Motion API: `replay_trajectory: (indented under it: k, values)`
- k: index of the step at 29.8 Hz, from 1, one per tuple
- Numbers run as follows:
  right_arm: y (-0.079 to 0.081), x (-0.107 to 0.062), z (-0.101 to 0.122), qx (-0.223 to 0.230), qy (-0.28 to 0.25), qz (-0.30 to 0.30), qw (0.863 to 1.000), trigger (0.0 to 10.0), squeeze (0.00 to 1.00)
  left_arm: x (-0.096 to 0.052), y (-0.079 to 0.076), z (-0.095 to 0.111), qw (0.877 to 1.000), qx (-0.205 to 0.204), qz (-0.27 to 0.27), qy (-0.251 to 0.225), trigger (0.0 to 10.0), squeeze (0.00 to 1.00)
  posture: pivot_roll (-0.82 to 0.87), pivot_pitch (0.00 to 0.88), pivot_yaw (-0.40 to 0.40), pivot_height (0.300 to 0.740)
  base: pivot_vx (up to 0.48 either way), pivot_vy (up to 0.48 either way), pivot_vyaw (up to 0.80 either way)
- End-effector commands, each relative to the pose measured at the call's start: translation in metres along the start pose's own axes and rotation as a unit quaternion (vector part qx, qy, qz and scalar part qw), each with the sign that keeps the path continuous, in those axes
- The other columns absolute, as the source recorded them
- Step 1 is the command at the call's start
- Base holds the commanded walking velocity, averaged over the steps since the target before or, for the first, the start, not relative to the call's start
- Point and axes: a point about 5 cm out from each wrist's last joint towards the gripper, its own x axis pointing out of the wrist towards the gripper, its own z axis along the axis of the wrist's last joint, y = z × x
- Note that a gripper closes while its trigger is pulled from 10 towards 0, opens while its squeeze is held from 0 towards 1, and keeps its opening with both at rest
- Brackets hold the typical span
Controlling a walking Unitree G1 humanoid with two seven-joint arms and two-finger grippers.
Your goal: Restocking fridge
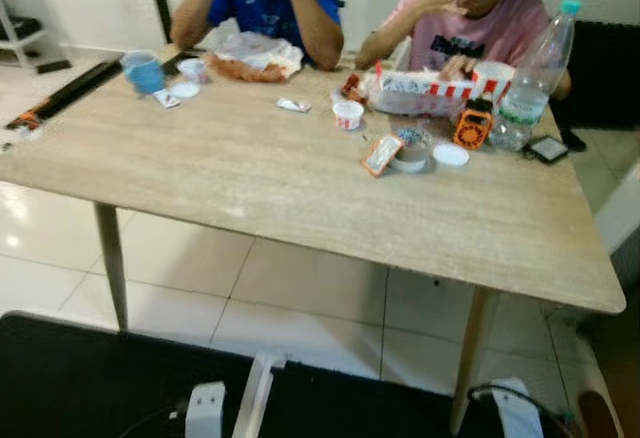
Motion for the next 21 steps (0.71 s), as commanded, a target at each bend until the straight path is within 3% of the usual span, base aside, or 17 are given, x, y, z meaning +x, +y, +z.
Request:
replay_trajectory:
  k: [1,7,12,21]
  values:
    - [-0.005,-0.001,0.002,0.004,-0.007,-0.009,1.0,10.0,0.0,-0.001,0.001,-0.005,1.0,-0.005,0.006,0.007,10.0,0.0,-0.03,0.0,0.032,0.74,0.0,0.0,0.0]
    - [-0.005,-0.001,0.002,0.003,-0.006,-0.009,1.0,10.0,0.0,-0.001,0.001,-0.006,1.0,0.002,-0.001,0.009,10.0,0.0,-0.03,0.0,0.032,0.74,0.0,0.0,0.0]
    - [-0.005,-0.001,0.001,0.001,-0.005,-0.009,1.0,10.0,0.0,-0.001,0.001,-0.007,1.0,0.001,0.004,0.011,10.0,0.0,-0.03,0.0,0.029,0.74,0.0,-0.452,0.0]
    - [-0.016,-0.003,-0.007,0.008,0.02,-0.046,0.999,10.0,0.0,-0.001,0.002,-0.008,1.0,-0.004,0.01,0.012,10.0,0.0,-0.03,0.0,0.027,0.74,0.0,0.0,0.0]
